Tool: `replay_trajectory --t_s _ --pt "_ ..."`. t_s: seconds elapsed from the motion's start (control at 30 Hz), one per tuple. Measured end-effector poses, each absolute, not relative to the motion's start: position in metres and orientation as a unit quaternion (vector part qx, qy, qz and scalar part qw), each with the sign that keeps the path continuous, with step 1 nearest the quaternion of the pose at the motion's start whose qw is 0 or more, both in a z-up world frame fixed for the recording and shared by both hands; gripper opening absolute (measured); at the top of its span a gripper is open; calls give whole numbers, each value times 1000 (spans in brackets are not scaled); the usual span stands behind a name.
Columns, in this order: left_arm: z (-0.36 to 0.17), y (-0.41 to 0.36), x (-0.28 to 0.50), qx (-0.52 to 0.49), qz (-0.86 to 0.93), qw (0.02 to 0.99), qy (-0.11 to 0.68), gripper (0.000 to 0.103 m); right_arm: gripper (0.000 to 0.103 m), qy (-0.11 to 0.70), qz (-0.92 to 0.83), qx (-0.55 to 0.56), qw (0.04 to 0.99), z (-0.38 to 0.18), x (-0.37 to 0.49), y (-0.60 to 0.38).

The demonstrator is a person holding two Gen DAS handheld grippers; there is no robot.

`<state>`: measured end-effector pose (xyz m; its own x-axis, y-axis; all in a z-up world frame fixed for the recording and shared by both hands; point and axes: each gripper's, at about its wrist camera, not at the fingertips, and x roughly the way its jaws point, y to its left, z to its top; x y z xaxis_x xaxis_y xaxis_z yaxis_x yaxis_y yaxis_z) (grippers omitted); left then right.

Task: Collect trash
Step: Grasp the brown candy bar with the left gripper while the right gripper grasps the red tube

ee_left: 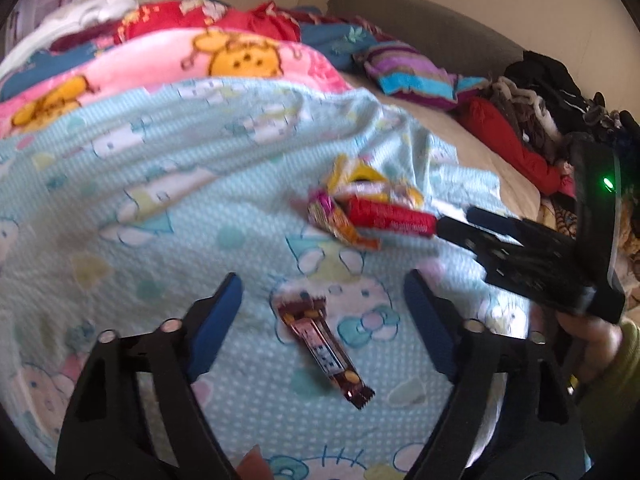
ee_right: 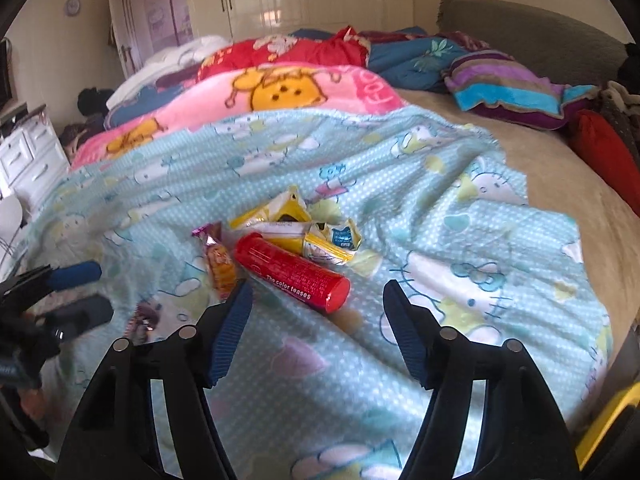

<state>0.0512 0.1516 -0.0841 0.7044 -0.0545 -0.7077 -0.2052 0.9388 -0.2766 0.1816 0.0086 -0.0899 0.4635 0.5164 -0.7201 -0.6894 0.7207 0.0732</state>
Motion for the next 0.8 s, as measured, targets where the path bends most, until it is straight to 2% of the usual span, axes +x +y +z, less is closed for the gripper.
replay_trajectory --t_s 0.1,0.47,0.63,0.8 --pt "-92 148 52 -175 30 901 396 57 65 382 358 -128 843 -100 191 17" --pt "-119 126 51 -167 10 887 431 53 65 401 387 -148 817 -127 208 40" --pt "-120 123 51 -160 12 888 431 47 47 391 409 -136 813 -121 200 40" --pt "-122 126 49 -160 18 888 431 39 37 387 416 -103 816 -116 182 28"
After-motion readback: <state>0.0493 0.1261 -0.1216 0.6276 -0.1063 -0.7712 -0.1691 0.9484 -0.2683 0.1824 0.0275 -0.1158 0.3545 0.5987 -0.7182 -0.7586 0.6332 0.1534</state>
